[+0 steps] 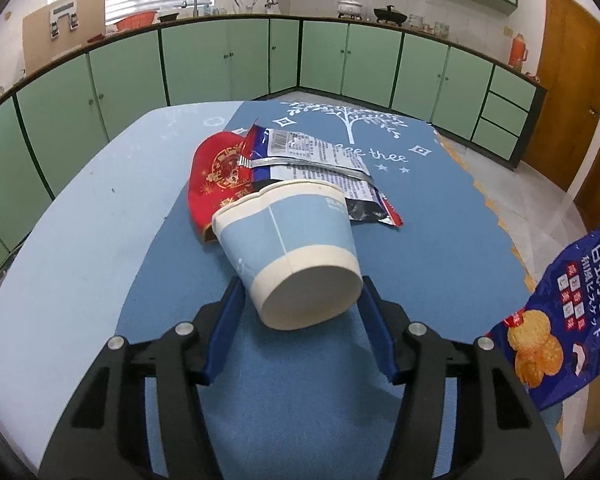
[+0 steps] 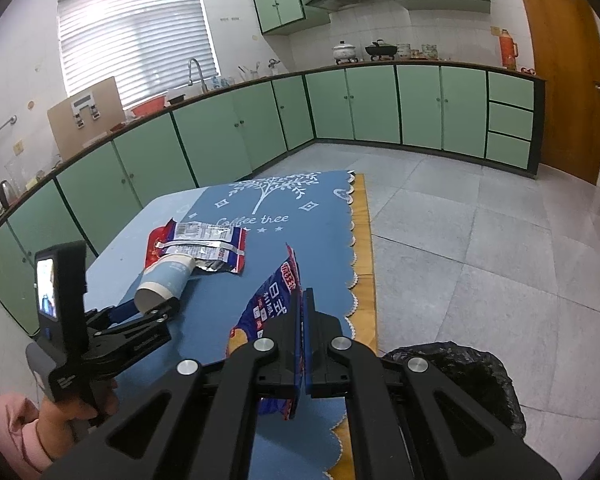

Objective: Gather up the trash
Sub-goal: 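Carry the paper cup and snack bag to the bin and open both grippers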

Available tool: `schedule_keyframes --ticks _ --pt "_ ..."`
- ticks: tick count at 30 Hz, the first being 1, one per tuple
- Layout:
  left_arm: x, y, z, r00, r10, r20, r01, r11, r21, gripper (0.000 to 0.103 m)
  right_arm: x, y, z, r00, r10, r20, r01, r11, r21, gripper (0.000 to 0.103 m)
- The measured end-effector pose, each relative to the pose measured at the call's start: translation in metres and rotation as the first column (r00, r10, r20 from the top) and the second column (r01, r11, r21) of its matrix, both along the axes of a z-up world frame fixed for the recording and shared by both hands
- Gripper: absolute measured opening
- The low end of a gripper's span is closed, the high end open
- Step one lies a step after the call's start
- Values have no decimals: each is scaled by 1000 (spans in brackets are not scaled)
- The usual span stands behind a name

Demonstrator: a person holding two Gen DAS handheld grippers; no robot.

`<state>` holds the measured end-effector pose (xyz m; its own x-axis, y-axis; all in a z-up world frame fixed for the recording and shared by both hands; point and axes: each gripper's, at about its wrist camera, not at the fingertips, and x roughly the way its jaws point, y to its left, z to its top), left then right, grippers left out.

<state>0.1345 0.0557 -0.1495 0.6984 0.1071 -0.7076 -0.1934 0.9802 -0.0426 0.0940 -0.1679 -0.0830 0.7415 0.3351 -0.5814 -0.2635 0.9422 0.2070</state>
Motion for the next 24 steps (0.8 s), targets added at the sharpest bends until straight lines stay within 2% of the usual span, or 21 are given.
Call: schedule_keyframes --ticks 11,24 --pt "-15 -17 28 997 -51 60 50 999 20 55 -5 -5 8 1000 -21 13 21 1000 -2 1" --pt "-22 -72 56 967 -221 128 221 975 20 54 -23 -47 25 992 -118 52 119 993 -22 1"
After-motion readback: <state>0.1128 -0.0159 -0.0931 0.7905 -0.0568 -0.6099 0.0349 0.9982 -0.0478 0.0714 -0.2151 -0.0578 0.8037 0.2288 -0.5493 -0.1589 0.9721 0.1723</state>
